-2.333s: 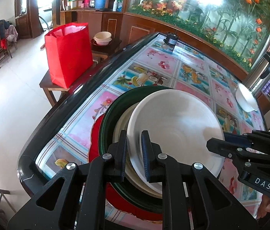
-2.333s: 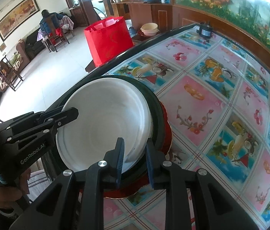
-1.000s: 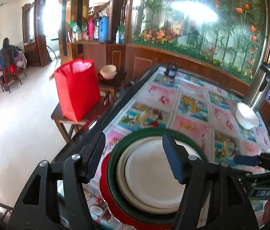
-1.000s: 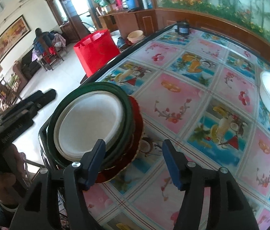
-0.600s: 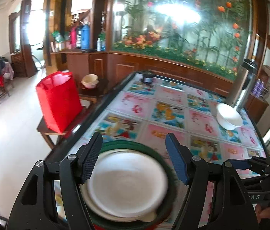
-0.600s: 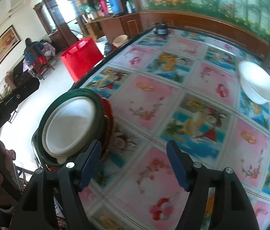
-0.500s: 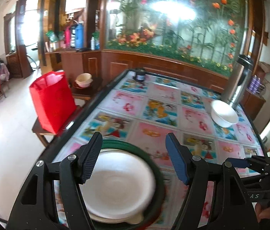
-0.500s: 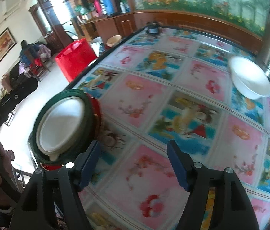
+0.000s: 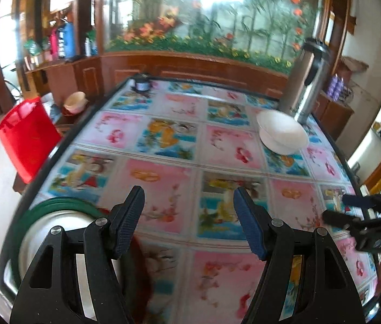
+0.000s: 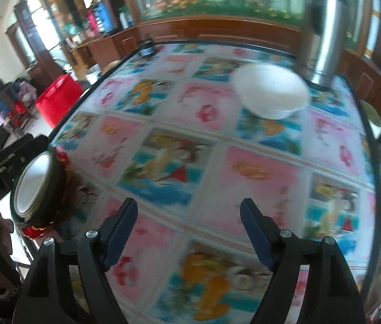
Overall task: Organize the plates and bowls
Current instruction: 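Move the open left tool toward the last white paper bowl by the thermos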
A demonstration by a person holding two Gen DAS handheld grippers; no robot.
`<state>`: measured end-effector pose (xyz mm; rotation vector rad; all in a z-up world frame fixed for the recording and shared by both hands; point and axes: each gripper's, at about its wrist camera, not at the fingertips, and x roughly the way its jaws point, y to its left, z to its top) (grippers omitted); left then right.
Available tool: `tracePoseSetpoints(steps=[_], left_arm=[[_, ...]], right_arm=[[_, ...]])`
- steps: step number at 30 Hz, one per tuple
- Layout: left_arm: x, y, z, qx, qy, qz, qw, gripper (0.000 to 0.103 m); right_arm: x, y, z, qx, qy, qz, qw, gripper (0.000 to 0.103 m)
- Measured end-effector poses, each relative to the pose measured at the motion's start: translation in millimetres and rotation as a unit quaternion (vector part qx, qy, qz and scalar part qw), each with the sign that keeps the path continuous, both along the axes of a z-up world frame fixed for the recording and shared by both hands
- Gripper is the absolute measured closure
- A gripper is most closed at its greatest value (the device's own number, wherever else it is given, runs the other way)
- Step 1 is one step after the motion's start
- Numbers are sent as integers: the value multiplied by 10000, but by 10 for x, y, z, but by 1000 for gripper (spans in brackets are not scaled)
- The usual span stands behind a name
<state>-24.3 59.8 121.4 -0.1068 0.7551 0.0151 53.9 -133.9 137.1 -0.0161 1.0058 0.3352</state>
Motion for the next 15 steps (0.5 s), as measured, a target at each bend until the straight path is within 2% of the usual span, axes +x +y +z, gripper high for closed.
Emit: tracePoseSetpoints(steps=[6, 15], left_arm=[[297, -485, -75, 207, 135, -346, 9991, 34], [710, -841, -32, 453, -35, -437, 9980, 34]], right_arm=[[160, -470, 49, -26, 6, -373, 9993, 24], [482, -737, 116, 53, -81, -512, 9986, 24]])
